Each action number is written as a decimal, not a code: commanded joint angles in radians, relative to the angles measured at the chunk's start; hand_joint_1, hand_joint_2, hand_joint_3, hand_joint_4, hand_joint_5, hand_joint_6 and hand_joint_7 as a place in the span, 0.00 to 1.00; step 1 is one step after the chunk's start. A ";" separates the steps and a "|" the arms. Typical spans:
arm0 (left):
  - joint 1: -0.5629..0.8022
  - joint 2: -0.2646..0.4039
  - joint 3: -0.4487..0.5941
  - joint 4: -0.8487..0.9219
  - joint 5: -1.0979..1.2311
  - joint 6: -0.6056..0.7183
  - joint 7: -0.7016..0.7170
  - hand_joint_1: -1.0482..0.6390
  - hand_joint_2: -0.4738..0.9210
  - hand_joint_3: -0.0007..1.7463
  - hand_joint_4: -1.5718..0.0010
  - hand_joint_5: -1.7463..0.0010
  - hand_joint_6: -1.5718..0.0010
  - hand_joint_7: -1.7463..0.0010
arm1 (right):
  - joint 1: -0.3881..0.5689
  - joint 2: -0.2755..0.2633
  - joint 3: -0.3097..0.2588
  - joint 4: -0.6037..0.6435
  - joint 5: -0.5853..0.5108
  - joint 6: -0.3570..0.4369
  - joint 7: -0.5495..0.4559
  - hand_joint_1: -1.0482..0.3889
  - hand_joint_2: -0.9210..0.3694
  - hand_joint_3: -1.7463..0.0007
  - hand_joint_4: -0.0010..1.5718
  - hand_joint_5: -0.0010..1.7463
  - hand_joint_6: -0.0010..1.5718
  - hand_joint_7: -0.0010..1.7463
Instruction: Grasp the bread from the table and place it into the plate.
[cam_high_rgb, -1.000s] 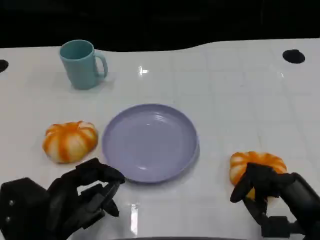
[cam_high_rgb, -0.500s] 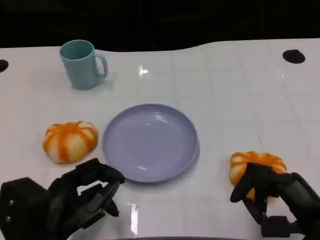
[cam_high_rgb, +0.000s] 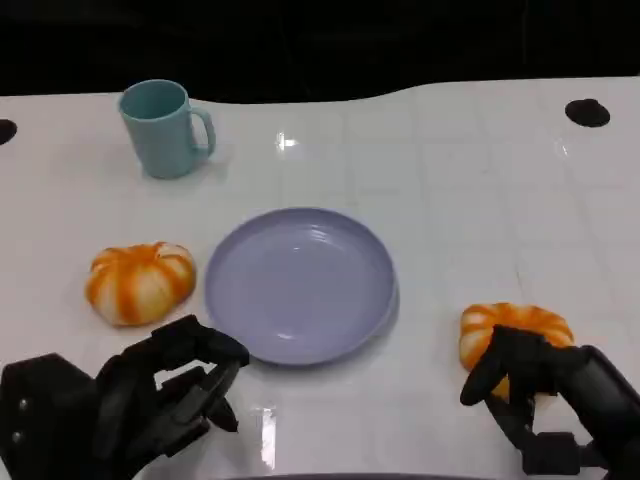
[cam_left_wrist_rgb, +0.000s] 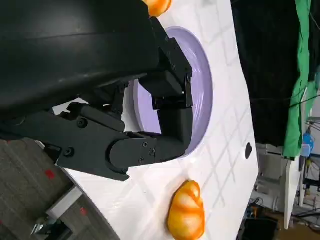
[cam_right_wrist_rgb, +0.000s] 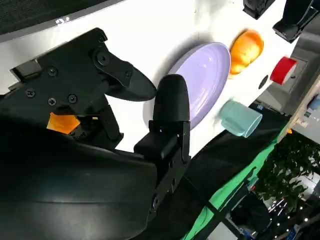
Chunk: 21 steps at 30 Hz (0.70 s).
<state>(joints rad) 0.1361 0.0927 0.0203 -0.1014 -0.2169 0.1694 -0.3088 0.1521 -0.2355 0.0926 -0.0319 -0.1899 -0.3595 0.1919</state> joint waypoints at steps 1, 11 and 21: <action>0.003 0.015 0.006 -0.002 -0.005 -0.002 -0.006 0.37 1.00 0.27 0.61 0.00 0.58 0.27 | 0.005 0.001 -0.015 -0.032 0.030 0.004 -0.005 0.61 0.32 0.38 0.50 0.95 0.47 0.60; 0.006 0.012 0.007 -0.002 -0.007 -0.007 -0.007 0.38 1.00 0.28 0.62 0.00 0.59 0.26 | 0.019 -0.056 -0.023 -0.186 -0.164 0.108 -0.032 0.52 0.12 0.84 0.25 0.55 0.36 0.21; 0.000 0.013 0.006 -0.001 -0.007 0.001 -0.003 0.37 1.00 0.28 0.62 0.00 0.59 0.26 | 0.015 -0.133 -0.029 -0.309 -0.394 0.177 -0.027 0.50 0.09 1.00 0.06 0.27 0.25 0.02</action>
<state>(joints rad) 0.1364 0.0926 0.0205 -0.1034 -0.2205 0.1696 -0.3088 0.1680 -0.3361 0.0761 -0.3040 -0.5410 -0.2144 0.1582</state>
